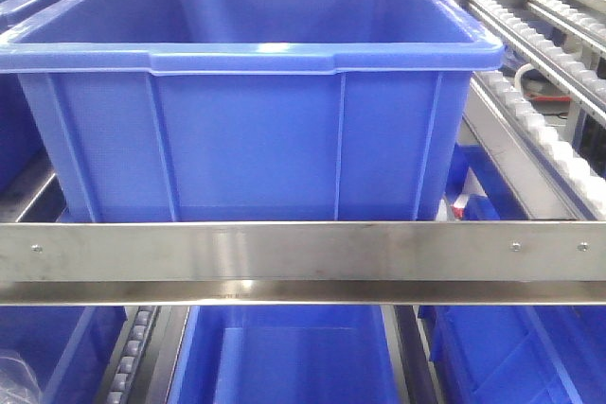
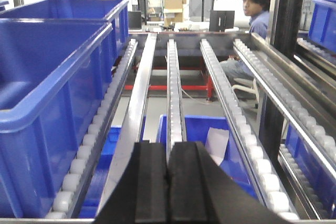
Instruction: Place green plate on second shelf with right arm
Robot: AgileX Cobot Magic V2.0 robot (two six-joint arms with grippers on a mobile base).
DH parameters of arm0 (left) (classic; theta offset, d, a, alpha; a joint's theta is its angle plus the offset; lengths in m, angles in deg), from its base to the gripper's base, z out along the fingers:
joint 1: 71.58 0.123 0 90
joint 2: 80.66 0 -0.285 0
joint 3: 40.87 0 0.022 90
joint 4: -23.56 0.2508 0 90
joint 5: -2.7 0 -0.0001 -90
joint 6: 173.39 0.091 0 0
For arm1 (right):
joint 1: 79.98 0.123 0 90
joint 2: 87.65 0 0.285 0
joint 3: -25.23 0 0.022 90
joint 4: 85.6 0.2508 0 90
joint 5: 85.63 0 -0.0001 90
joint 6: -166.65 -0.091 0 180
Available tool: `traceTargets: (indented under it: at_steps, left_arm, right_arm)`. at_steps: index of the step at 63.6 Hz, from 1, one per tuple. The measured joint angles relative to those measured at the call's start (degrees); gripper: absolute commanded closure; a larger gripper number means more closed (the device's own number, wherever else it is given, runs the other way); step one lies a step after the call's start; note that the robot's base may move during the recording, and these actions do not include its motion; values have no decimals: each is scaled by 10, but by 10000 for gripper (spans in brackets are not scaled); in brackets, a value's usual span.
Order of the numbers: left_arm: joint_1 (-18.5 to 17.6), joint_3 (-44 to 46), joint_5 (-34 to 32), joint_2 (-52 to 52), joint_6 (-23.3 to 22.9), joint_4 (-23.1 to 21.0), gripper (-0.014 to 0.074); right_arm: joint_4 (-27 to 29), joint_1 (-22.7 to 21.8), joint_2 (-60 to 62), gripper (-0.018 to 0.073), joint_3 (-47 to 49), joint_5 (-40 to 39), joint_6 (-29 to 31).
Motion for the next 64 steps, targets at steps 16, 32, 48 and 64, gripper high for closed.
traceTargets:
  at_steps: [16, 32, 48, 64]
  left_arm:
    - [0, 0, 0, 0, 0, 0, 466]
    - [0, 0, 0, 0, 0, 0, 466]
    - [0, 0, 0, 0, 0, 0, 466]
    - [0, 0, 0, 0, 0, 0, 466]
  right_arm:
    - [10, 0, 0, 510, 0, 21, 19]
    - [12, 0, 0, 510, 0, 53, 20]
    - [16, 16, 0, 510, 0, 36, 20]
    - [16, 17, 0, 510, 0, 26, 20]
